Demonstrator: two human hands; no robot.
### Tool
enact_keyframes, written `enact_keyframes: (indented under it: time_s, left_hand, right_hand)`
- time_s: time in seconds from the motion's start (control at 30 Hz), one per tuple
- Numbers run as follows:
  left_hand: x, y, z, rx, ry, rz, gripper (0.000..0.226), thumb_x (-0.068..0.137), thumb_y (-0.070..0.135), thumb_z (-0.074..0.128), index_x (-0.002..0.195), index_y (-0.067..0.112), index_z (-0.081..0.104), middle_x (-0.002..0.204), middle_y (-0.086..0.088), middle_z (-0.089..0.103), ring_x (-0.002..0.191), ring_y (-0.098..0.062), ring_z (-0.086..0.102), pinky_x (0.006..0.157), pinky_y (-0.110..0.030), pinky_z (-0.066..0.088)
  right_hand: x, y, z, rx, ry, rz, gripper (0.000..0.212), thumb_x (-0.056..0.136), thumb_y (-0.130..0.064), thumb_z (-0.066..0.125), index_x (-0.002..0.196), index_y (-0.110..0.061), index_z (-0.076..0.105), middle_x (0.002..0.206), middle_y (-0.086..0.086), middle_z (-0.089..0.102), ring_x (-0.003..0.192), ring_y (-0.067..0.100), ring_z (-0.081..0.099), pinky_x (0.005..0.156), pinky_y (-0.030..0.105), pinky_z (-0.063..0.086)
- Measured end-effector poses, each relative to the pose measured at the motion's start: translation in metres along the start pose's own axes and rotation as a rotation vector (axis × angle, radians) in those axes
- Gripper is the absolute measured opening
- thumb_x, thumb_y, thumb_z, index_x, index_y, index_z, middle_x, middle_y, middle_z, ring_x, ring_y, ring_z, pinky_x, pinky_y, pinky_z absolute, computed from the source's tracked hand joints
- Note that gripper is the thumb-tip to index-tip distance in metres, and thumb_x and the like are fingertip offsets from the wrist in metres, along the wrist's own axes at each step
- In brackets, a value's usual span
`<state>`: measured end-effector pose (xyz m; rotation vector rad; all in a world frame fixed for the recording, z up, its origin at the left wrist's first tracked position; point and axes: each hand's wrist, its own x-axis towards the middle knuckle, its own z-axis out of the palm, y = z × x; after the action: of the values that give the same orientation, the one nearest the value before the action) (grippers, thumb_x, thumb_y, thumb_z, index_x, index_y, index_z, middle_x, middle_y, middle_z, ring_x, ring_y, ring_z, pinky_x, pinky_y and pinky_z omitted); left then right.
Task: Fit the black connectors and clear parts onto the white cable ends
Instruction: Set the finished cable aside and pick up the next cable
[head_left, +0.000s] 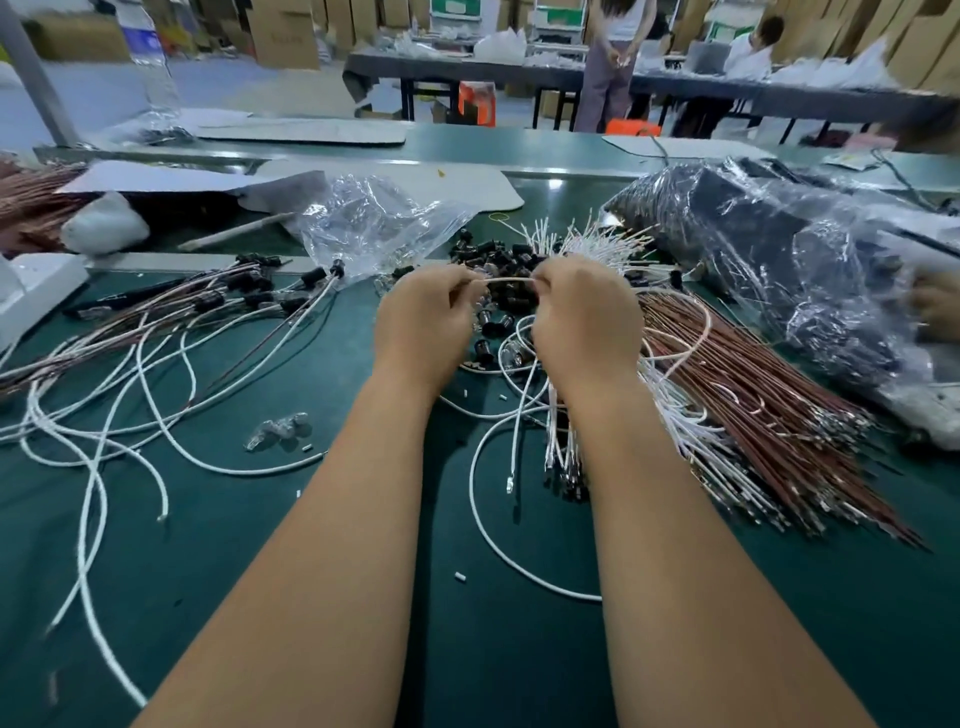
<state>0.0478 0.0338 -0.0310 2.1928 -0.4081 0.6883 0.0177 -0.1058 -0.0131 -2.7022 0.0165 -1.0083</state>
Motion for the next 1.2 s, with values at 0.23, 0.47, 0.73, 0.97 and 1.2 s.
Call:
enact_keyframes:
  time_s: [0.23, 0.47, 0.73, 0.97, 1.2]
  left_hand:
    - [-0.001, 0.002, -0.004, -0.083, -0.030, -0.005, 0.014, 0.089, 0.013, 0.065, 0.098, 0.010, 0.075, 0.084, -0.001, 0.071, 0.077, -0.016, 0.062, 0.072, -0.025, 0.048]
    - [-0.010, -0.002, -0.019, 0.061, -0.114, -0.138, 0.024, 0.082, 0.044, 0.067, 0.075, 0.022, 0.073, 0.065, 0.012, 0.063, 0.071, -0.017, 0.062, 0.077, -0.036, 0.052]
    - [-0.007, 0.008, -0.015, -0.181, -0.128, -0.215, 0.012, 0.076, 0.022, 0.078, 0.084, 0.018, 0.071, 0.077, 0.003, 0.067, 0.066, -0.008, 0.054, 0.070, -0.029, 0.051]
    - [0.006, -0.001, -0.012, -0.897, 0.060, -0.480, 0.020, 0.084, 0.000, 0.068, 0.096, 0.016, 0.067, 0.093, -0.004, 0.071, 0.085, -0.013, 0.067, 0.076, -0.020, 0.051]
    - [0.009, -0.005, -0.011, -1.045, 0.117, -0.490, 0.019, 0.084, -0.005, 0.065, 0.089, 0.013, 0.068, 0.077, 0.003, 0.073, 0.077, -0.011, 0.067, 0.071, -0.018, 0.052]
  right_hand:
    - [0.000, -0.005, -0.005, 0.068, -0.027, 0.032, 0.024, 0.092, -0.005, 0.047, 0.100, -0.011, 0.070, 0.092, 0.004, 0.067, 0.083, 0.021, 0.058, 0.077, 0.034, 0.049]
    - [-0.003, -0.001, -0.005, 0.089, -0.058, 0.152, 0.020, 0.093, -0.005, 0.048, 0.098, -0.012, 0.066, 0.073, -0.002, 0.054, 0.065, 0.021, 0.052, 0.047, 0.021, 0.025]
    - [-0.004, -0.015, -0.001, 0.414, -0.086, 0.160, 0.027, 0.087, -0.008, 0.051, 0.104, -0.019, 0.068, 0.073, -0.007, 0.058, 0.069, 0.014, 0.052, 0.051, 0.020, 0.033]
    - [-0.005, -0.019, 0.007, 0.702, -0.083, 0.242, 0.026, 0.087, -0.015, 0.055, 0.095, -0.035, 0.069, 0.058, -0.013, 0.057, 0.050, 0.003, 0.049, 0.051, 0.029, 0.045]
    - [-0.004, -0.018, 0.006, 0.720, -0.032, 0.235, 0.016, 0.091, -0.020, 0.060, 0.097, -0.028, 0.073, 0.079, -0.016, 0.066, 0.069, 0.002, 0.059, 0.064, 0.024, 0.051]
